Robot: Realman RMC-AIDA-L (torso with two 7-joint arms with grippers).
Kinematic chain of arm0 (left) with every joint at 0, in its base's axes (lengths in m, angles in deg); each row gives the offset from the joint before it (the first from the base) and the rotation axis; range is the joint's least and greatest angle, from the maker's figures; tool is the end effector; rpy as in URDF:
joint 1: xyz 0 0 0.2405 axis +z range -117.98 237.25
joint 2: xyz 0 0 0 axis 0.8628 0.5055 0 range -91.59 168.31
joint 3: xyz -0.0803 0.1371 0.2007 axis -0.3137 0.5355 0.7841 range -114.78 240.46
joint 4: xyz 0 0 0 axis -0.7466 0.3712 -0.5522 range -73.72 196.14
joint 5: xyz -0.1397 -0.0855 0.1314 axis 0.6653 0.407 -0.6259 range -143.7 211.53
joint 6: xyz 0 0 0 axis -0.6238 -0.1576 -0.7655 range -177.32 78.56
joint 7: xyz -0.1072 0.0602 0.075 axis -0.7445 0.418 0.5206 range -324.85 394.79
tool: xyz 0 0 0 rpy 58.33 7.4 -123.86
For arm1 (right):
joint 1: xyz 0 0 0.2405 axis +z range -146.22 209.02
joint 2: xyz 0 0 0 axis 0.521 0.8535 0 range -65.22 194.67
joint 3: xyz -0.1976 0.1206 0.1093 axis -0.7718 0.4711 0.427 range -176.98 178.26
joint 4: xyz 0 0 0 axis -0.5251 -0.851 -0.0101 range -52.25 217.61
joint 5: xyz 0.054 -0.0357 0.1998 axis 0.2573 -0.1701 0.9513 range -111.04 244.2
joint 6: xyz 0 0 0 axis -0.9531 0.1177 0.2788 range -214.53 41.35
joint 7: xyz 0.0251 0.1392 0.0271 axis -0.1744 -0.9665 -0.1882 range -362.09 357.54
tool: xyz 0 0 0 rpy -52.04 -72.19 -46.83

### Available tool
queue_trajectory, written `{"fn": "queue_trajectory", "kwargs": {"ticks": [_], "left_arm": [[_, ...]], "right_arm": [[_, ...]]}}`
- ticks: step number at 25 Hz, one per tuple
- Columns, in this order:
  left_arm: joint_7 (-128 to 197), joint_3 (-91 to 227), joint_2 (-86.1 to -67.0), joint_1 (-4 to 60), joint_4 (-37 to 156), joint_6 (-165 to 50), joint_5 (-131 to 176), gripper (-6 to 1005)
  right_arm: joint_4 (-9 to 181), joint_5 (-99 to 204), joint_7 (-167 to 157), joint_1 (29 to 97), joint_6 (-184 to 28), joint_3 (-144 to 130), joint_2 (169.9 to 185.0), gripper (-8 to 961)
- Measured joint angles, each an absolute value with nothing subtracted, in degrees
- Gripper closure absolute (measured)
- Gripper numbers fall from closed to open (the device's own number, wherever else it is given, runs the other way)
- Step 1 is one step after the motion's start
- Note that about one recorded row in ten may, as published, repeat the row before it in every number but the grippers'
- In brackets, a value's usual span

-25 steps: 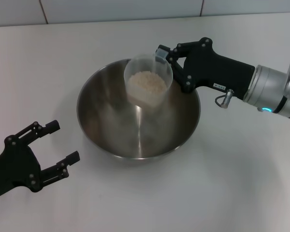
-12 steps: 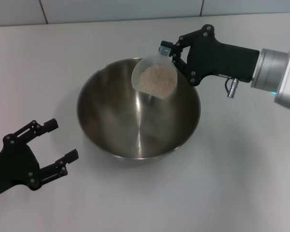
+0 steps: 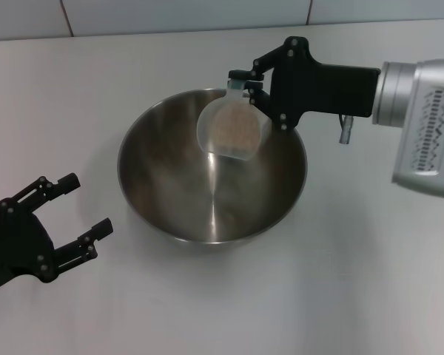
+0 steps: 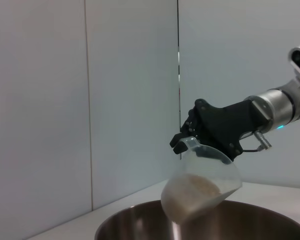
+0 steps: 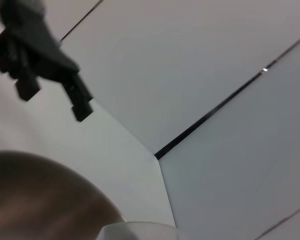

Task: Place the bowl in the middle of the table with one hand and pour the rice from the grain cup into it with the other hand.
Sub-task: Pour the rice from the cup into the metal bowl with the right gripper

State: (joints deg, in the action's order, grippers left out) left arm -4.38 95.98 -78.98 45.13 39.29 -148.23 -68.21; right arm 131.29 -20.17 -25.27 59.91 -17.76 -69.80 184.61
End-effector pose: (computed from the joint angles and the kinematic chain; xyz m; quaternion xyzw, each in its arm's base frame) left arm -0.3265 0.2288 0.0018 -0.8958 -0.1003 -0.3385 0.2699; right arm 0.1848 0.3677 -0.0215 -0.8802 -0.3328 0.1557 0.3005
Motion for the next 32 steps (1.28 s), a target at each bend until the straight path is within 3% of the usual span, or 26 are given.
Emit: {"fn": "queue_trajectory", "kwargs": {"ticks": [7, 32], "left_arm": [[-4.3, 96.0, -79.12, 45.0, 39.1, -147.8, -68.2, 189], [-4.3, 95.7, -79.41, 43.9, 39.1, -146.9, -68.2, 189]], "right_arm": [[143.8, -20.1, -19.1, 53.7, -30.4, -82.7, 184.61, 922], [150.7, -9.0, 18.8, 48.3, -49.9, -100.5, 184.61, 918]]}}
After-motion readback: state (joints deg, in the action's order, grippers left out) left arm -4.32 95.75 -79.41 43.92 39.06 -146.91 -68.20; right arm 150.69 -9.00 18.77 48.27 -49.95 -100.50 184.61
